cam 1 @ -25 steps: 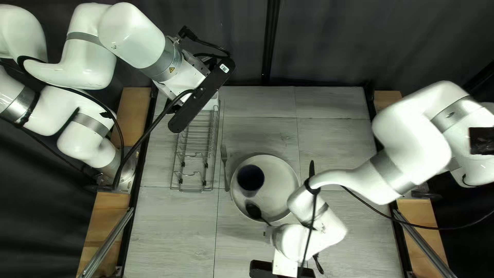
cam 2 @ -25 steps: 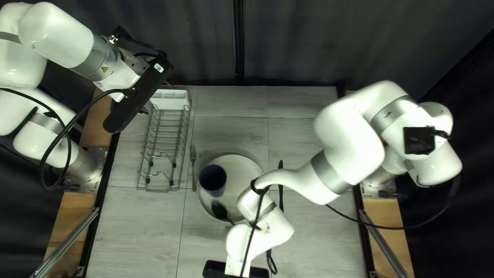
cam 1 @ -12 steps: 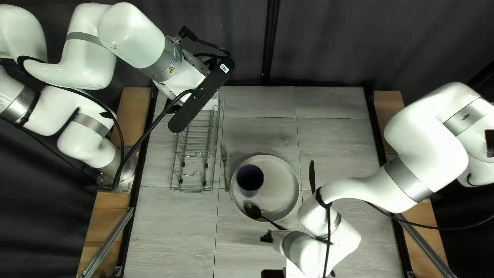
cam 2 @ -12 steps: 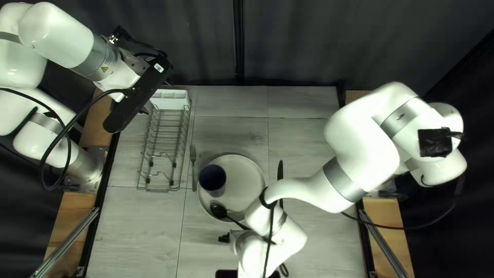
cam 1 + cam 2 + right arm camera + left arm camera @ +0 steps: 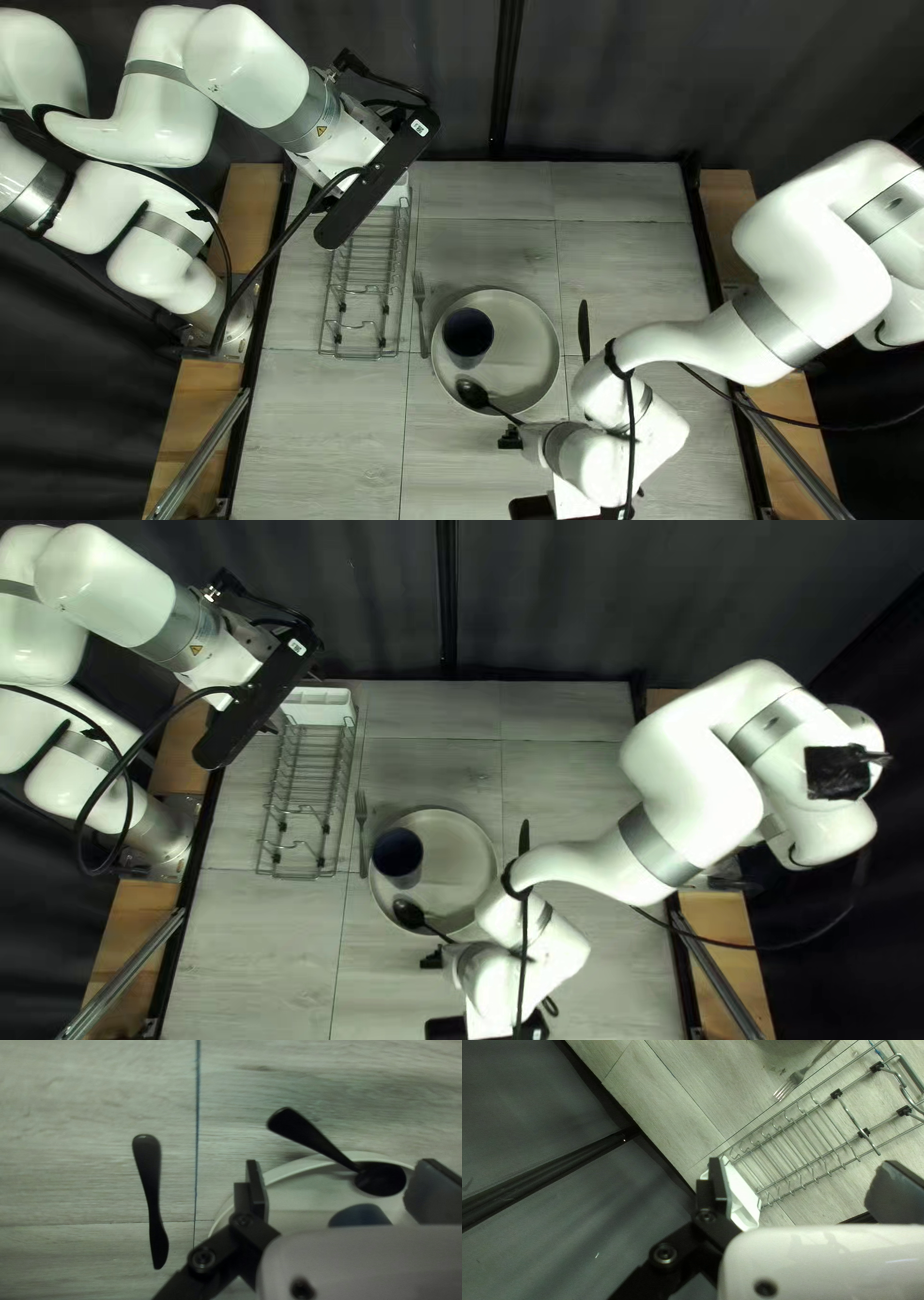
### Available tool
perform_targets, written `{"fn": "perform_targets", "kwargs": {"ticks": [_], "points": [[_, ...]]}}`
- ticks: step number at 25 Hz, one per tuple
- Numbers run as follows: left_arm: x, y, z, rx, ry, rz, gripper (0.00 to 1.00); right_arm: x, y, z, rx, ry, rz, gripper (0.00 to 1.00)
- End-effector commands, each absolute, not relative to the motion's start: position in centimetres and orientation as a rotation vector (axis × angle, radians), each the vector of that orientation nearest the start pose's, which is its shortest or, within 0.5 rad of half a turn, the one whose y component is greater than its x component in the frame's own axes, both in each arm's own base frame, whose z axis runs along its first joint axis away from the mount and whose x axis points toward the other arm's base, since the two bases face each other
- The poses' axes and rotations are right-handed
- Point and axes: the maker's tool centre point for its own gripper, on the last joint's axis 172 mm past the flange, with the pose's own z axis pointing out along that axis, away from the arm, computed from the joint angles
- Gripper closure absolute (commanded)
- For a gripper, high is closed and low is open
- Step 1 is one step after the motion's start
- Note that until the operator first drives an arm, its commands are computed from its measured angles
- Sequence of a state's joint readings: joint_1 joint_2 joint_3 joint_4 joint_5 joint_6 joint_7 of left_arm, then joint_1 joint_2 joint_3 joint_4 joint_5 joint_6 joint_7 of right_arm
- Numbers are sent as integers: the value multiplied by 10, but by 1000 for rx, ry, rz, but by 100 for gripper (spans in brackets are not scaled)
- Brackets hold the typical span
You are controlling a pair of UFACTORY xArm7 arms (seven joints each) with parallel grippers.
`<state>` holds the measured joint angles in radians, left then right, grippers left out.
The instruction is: Pick up and place plate onto table. Place down one fork to the left of the plate. Place spoon and knife to the right of the plate. Place cup above the knife and spoon
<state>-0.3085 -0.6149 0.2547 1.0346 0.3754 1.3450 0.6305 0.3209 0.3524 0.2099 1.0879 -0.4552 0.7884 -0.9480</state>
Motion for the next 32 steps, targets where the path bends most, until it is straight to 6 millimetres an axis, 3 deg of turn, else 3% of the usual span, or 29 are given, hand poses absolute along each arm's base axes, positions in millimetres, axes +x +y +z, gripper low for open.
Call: {"fn": "perform_targets", "kwargs": {"ticks": [1, 7, 8, 9, 16, 23, 27, 31, 32], "points": [[373, 75, 404, -2637, 1021, -308, 0, 468, 219, 46, 1752, 2366, -113, 0], [373, 75, 404, -2637, 1021, -308, 0, 467, 218, 18, 1690, 2452, -100, 0], [373, 75, 404, -2637, 1021, -308, 0, 467, 219, 16, 1687, 2456, -99, 11], [373, 75, 404, -2637, 1021, -308, 0, 468, 220, 15, 1684, 2458, -95, 100], [373, 75, 404, -2637, 1021, -308, 0, 468, 226, 18, 1681, 2449, -92, 100], [373, 75, 404, -2637, 1021, -308, 0, 468, 253, 61, 1710, 2365, -144, 100], [373, 75, 404, -2637, 1021, -308, 0, 444, 267, 96, 1783, 2323, -173, 100], [373, 75, 404, -2637, 1021, -308, 0, 412, 275, 108, 1866, 2313, -169, 100], [373, 75, 404, -2637, 1021, -308, 0, 396, 274, 108, 1898, 2313, -162, 100]]}}
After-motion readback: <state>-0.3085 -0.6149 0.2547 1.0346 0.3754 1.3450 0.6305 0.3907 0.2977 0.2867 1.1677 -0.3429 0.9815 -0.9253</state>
